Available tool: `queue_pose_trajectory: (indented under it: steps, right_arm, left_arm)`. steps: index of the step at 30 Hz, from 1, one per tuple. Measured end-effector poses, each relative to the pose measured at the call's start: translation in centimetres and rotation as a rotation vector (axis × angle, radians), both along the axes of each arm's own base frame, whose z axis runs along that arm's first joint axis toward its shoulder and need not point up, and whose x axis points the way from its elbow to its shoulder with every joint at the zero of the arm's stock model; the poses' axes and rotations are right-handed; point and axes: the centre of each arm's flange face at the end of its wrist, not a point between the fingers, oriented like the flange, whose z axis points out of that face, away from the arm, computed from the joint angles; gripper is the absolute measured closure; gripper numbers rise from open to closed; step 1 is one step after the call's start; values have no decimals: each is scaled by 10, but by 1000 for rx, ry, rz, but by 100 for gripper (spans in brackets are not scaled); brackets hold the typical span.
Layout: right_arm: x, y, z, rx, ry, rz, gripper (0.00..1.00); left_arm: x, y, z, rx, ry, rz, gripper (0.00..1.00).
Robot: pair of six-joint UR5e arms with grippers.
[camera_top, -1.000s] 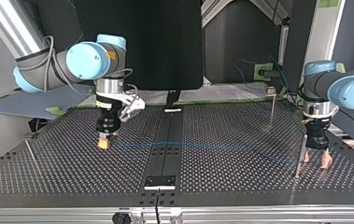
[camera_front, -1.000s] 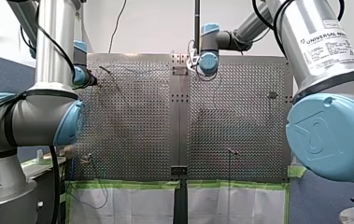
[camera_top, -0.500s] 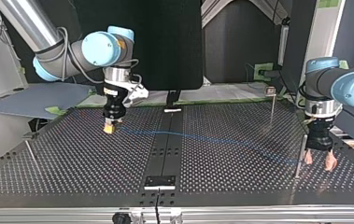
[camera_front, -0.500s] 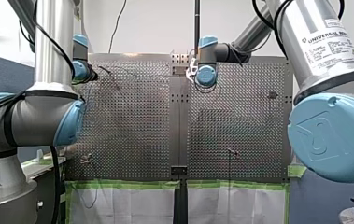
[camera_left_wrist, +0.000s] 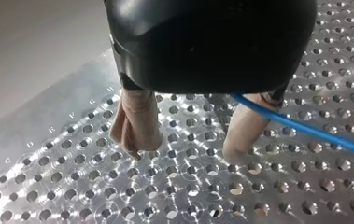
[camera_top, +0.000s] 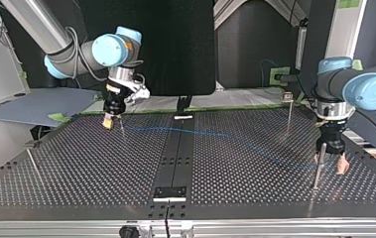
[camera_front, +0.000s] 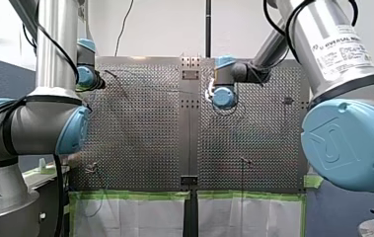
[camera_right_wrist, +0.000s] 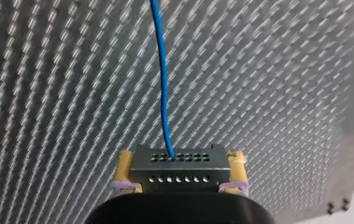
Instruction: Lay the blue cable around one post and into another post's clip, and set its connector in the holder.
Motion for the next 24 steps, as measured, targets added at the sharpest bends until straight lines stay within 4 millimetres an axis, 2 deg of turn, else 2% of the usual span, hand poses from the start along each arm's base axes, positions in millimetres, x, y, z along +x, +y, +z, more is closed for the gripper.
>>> queue_pose_trajectory:
  steps: [8, 12, 24]
  right_arm:
    - [-22, -3, -64, 56, -6, -89, 100]
    - [-40, -3, -102, 87, -18, -149, 100]
    - [-98, -9, -192, 172, 12, -210, 100]
  left_arm:
    - [0, 0, -1, -4, 0, 10, 0]
    - [0, 0, -1, -3, 0, 9, 0]
    - [0, -3, -1, 1, -2, 5, 0]
